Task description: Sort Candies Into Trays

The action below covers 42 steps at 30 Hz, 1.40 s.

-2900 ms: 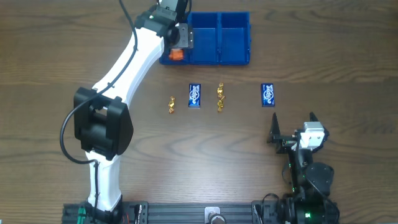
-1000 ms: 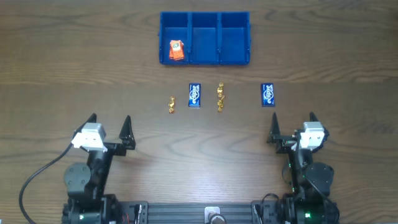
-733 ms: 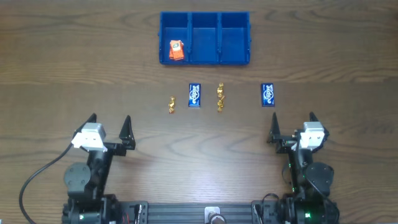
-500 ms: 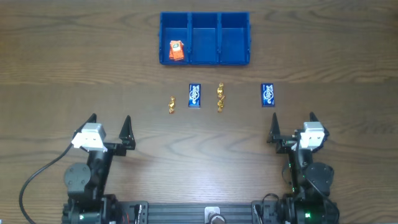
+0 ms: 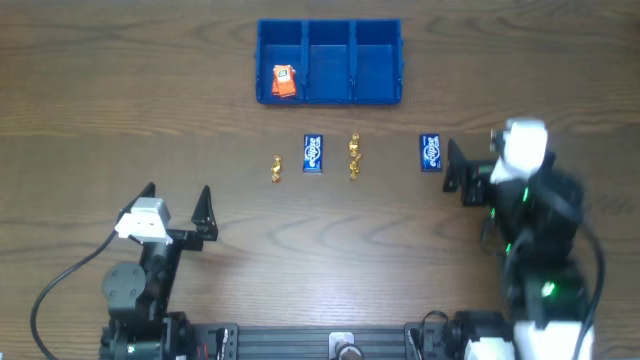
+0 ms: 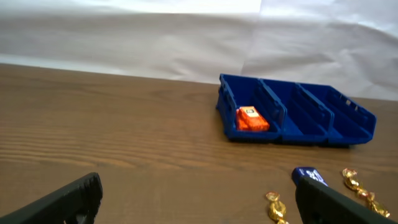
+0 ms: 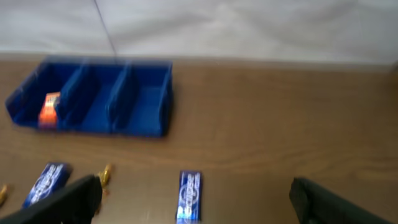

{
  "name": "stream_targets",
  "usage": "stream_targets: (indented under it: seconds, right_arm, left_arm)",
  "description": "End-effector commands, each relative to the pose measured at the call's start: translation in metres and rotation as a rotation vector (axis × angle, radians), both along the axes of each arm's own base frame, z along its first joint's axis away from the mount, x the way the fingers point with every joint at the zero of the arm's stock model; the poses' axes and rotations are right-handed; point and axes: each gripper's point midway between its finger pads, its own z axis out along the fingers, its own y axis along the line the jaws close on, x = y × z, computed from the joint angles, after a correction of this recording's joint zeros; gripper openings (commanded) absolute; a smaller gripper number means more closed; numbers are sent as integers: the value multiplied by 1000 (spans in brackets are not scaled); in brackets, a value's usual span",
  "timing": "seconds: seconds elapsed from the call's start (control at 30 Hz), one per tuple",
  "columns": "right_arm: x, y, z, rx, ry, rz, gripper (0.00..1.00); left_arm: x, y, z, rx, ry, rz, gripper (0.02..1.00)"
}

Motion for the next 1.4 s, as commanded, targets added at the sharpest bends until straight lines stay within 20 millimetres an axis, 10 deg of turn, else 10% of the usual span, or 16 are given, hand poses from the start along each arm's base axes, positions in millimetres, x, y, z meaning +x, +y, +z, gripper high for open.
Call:
stream_targets:
  seconds: [0.03, 0.6, 1.4]
  right_arm:
    - [35, 8, 6, 12, 265, 58, 1000]
    - [60, 31, -178, -28, 1011, 61, 998]
    - [79, 18, -254, -35, 1097, -7, 901]
  left_arm:
    - [-1, -5, -16, 3, 46, -30, 998]
    - [-1, -5, -16, 3, 46, -30, 998]
    - [-1, -5, -16, 3, 46, -30, 998]
